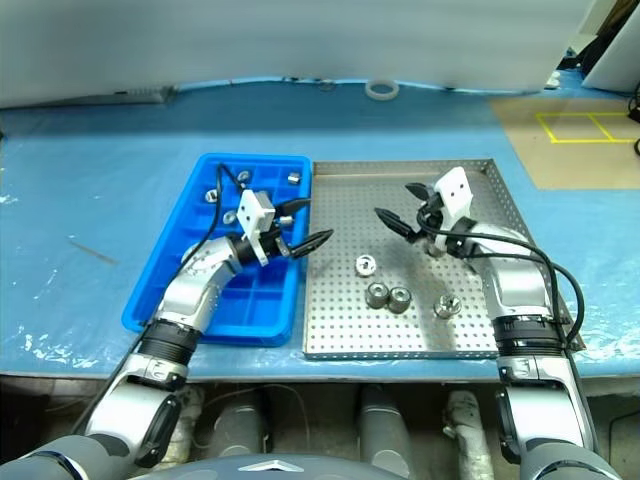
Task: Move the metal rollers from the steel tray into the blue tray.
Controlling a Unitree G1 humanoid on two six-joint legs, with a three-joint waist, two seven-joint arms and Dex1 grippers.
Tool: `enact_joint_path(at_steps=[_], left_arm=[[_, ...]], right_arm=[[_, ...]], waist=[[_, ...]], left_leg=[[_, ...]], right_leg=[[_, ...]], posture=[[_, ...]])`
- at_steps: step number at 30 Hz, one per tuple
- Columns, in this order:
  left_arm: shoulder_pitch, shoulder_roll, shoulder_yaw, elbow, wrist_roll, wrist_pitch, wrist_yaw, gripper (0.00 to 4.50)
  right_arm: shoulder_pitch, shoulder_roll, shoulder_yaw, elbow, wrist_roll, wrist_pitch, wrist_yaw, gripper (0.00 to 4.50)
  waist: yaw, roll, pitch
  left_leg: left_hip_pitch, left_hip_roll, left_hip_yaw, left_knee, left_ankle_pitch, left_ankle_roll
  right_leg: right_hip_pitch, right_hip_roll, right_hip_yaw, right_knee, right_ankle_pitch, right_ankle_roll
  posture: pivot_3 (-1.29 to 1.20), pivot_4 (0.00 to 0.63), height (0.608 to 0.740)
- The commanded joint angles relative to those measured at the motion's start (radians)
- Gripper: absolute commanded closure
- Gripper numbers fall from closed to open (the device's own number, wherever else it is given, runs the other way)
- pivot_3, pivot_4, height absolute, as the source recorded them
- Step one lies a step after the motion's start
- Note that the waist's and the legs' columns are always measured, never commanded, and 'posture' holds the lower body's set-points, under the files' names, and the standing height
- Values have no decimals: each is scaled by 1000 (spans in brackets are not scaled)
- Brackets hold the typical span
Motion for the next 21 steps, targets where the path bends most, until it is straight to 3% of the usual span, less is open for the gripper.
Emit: enact_joint_path(at_steps=[1, 21], left_arm=[[-7, 2, 0, -30, -6, -1, 1, 26], [-33, -4, 1, -7, -15, 6, -25, 26]], right_arm=[[-11, -13, -16, -38, 7, -5, 4, 0], [24, -39, -32, -92, 17, 23, -5, 0]], waist=[[0, 0, 0], [-3, 0, 0]], left_leg=[[0, 0, 0, 0, 0, 0], [0, 0, 0, 0, 0, 0]], right_leg=[[0, 0, 0, 0, 0, 0], [0, 0, 0, 0, 0, 0]], posture=[[-159, 150, 740], [-210, 150, 740]])
